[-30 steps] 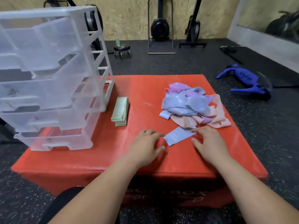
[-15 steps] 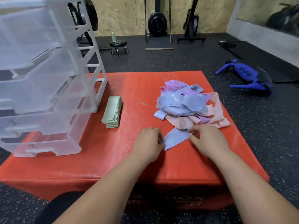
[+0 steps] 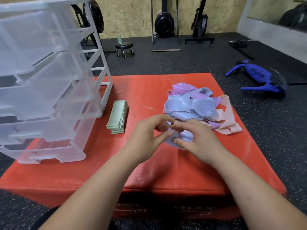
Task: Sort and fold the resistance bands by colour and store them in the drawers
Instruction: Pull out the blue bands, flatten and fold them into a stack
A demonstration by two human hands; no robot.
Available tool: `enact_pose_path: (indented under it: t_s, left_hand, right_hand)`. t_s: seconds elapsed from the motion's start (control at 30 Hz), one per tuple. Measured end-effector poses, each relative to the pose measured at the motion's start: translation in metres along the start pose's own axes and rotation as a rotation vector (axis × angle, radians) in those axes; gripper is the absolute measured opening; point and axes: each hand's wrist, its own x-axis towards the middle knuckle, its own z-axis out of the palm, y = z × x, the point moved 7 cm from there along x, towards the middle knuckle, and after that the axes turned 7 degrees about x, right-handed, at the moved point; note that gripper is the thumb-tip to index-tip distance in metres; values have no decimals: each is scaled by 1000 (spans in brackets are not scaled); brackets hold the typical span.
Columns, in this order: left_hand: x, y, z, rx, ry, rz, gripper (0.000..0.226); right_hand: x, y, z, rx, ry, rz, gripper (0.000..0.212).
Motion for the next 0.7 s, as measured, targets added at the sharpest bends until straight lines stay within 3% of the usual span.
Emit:
enact_pose_path:
  t_s: [0.1,0.23,0.4,0.53,0.6,0.7]
  left_hand:
    - [-4,-6,-13,-162,135,-134,28]
    - [-9,-23,-18,-240,109,-263,8]
    - [-15,-20,-26,-363,83,-243,5]
    - [-17,-18,-33,-510,128,-231,20]
    - [-17,-17,-30,-548,58,-245,23]
    - [-20,-21,-18,-475,-98,-270,10]
  right_hand:
    - [3,-5,-1,99,77,43,17]
    - [6,-14,-4,322,187,84,12]
    - [5,-24,1,319,178,92,9]
    - [10,-42,1,492,226,66,13]
    - [13,-49,1,590,252,69,14]
    - [15,-44,1,692,302,142,11]
